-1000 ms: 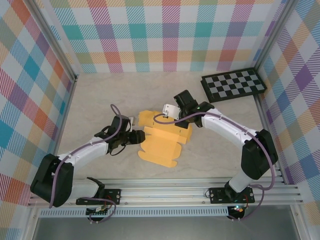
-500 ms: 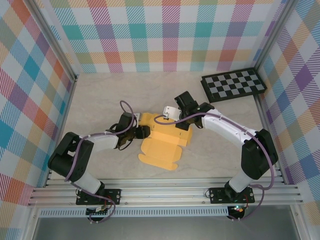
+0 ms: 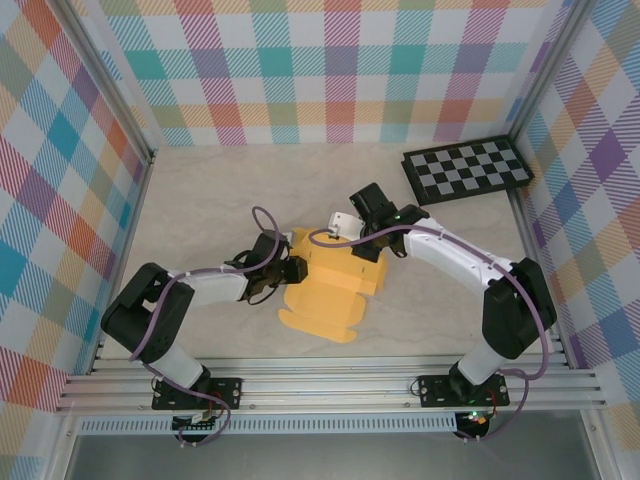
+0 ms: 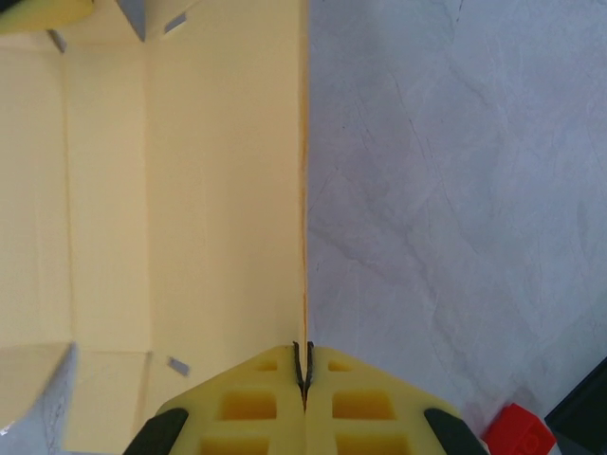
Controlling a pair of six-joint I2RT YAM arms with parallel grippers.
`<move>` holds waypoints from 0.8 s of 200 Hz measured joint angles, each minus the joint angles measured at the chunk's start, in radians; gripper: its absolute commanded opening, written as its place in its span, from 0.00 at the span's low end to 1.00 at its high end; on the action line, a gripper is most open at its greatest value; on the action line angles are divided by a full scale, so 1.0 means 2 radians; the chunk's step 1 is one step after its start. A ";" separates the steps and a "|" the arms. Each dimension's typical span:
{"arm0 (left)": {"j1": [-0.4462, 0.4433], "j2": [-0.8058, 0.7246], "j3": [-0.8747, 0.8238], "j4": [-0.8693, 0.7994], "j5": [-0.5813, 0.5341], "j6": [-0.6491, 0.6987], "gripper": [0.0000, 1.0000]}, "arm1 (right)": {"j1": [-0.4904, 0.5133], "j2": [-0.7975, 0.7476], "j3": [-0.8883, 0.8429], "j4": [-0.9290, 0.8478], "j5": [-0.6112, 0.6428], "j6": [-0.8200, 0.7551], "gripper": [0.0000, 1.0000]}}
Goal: Fold the paper box
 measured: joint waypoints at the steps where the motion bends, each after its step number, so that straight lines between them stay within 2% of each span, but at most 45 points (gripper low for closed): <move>1: -0.002 0.000 0.001 0.000 0.000 -0.003 0.18 | 0.000 0.000 0.000 0.000 0.000 0.001 0.00; 52: -0.022 0.000 0.022 -0.025 -0.024 -0.052 0.23 | -0.002 -0.003 -0.001 -0.001 0.005 0.020 0.00; 88: -0.035 0.006 0.030 -0.022 -0.024 -0.087 0.38 | -0.002 -0.009 -0.008 -0.001 0.003 0.032 0.00; 136: -0.056 0.010 0.043 -0.015 -0.025 -0.119 0.39 | 0.000 -0.009 -0.022 0.005 0.005 0.037 0.00; 160: -0.056 -0.001 0.061 -0.051 -0.034 -0.109 0.39 | 0.000 -0.011 -0.037 0.020 0.013 0.034 0.00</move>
